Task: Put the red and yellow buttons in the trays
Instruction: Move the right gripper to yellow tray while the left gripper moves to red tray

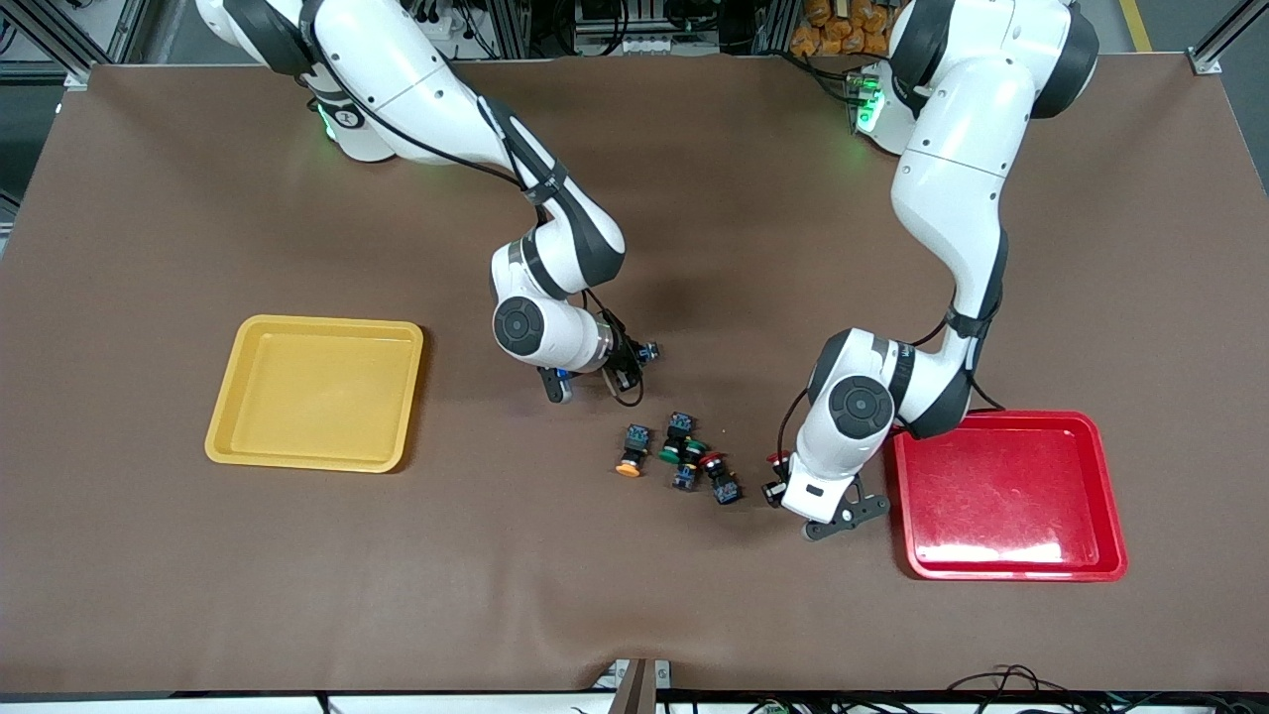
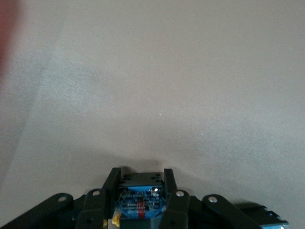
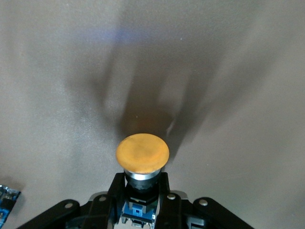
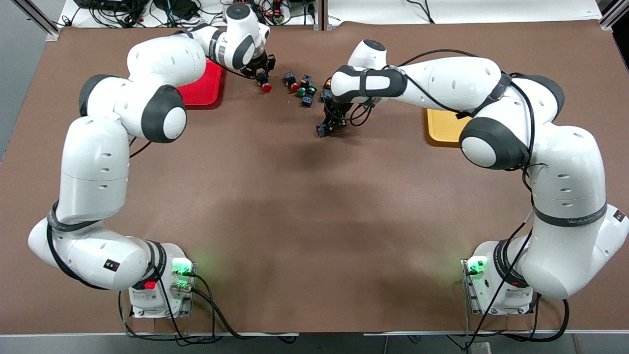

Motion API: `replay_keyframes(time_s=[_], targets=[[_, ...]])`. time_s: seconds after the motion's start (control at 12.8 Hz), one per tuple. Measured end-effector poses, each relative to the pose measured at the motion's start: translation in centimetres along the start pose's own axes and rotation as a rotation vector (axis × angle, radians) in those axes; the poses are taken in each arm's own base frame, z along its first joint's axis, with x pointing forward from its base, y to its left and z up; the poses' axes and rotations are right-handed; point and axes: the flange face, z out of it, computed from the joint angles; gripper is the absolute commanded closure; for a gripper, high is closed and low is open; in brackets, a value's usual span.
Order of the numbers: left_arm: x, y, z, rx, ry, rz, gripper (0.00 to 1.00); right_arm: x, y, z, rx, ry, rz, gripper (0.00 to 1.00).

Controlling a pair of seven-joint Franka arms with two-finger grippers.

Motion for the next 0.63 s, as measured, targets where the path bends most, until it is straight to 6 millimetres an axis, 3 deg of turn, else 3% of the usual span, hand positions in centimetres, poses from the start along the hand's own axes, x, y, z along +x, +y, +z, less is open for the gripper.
replay_keyframes(time_s=[0.24, 0.39, 0.47, 0.63], targets=[[0.9, -0.6, -1.0, 0.019, 0.001, -0.009, 1.00, -0.1, -0.1, -0.1, 0.001, 0.009, -0.011, 1.00], [2.3, -1.6, -2.8, 0.041, 0.010, 0.006, 1.00, 0.7, -0.6, -0.9, -0.001, 0.015, -0.004, 1.00], [3.1, -2.1, -4.2, 0.049, 0.014, 0.023, 1.00, 1.5, -1.1, -1.9, -0.026, 0.012, 0.002, 1.00], [5.3, -4.1, -7.2, 0.057, 0.022, 0.051, 1.00, 4.1, -2.5, -5.9, -0.120, -0.005, -0.036, 1.00]])
